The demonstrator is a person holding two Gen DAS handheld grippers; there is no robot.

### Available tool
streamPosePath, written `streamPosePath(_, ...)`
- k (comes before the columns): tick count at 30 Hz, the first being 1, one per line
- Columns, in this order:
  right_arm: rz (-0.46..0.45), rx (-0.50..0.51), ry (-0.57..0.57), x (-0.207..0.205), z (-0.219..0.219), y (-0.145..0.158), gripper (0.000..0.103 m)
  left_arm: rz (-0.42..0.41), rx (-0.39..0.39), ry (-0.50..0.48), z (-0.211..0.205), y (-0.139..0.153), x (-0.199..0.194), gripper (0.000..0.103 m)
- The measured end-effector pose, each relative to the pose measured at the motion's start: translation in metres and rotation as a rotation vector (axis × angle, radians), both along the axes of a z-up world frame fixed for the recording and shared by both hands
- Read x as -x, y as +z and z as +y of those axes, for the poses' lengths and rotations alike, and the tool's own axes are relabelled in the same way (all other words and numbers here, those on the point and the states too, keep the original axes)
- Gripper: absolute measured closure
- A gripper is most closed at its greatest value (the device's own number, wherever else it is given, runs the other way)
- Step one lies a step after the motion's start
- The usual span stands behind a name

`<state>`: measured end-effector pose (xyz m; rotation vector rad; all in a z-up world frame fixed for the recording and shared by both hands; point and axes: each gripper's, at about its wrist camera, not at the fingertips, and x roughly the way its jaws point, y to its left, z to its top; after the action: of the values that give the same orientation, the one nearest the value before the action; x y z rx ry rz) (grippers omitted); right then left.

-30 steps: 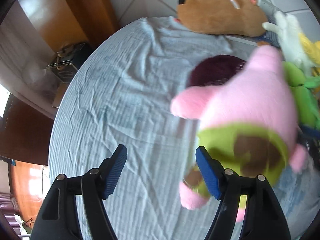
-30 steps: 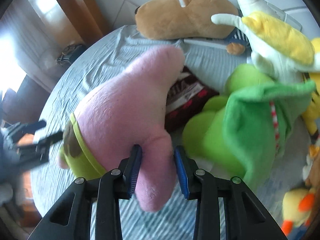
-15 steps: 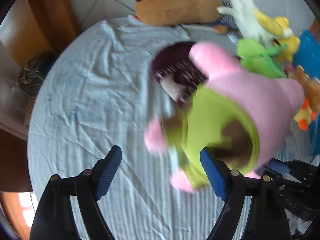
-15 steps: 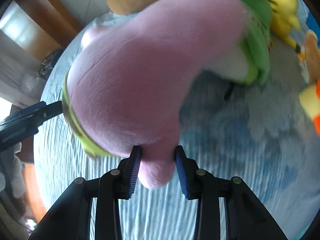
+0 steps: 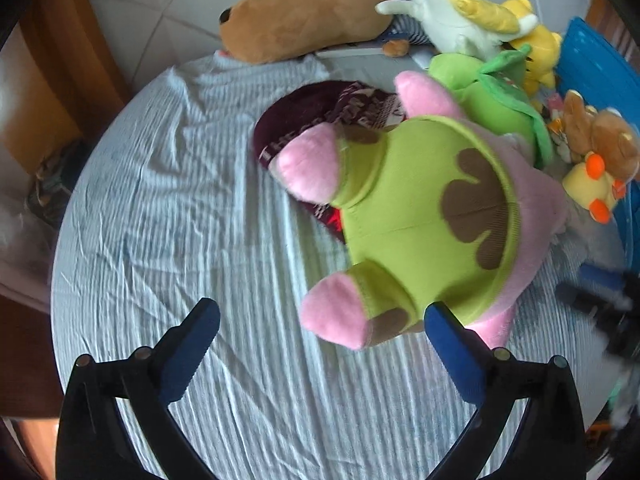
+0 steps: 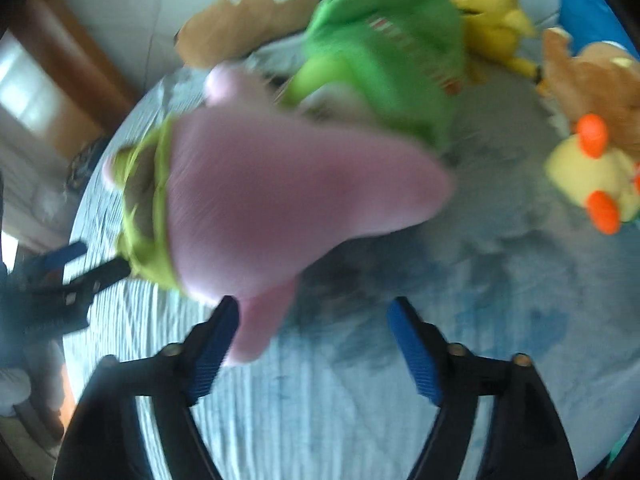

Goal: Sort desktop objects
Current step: 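Grasp the pink-and-green starfish plush with both tools at its two arms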

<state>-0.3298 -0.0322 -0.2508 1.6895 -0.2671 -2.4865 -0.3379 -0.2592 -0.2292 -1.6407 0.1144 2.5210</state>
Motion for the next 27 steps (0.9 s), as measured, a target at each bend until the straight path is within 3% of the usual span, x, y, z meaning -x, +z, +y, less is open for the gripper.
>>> streamPosePath(3,0.012,0.015,-0.033,0.006,0.020,0.002,0.013,-0.007,-0.020,-0.021,0.008,-0.004,0.005,0.000)
streamPosePath(10,-0.001,0.095,0.010,0.011,0.006,-0.018,0.013,-0.002,-0.041,-0.070,0.023,-0.014,0.010,0.000)
streamPosePath(17,0.063,0.216,-0.093,0.027,0.016,-0.017,0.014,0.014,-0.076,-0.106,0.036,-0.012,0.012,0.000)
streamPosePath(19,0.057,0.220,-0.093,0.033,0.013,-0.019,0.012,0.004,-0.094,-0.111,0.037,-0.018,0.014,0.000)
streamPosePath(22,0.043,0.235,-0.099,0.044,0.014,-0.027,0.001,0.005,-0.118,-0.110,0.035,-0.022,0.016,0.000)
streamPosePath(27,0.033,0.299,-0.096,0.056,0.011,-0.042,0.000,0.015,-0.129,-0.105,0.032,-0.025,0.020,0.000)
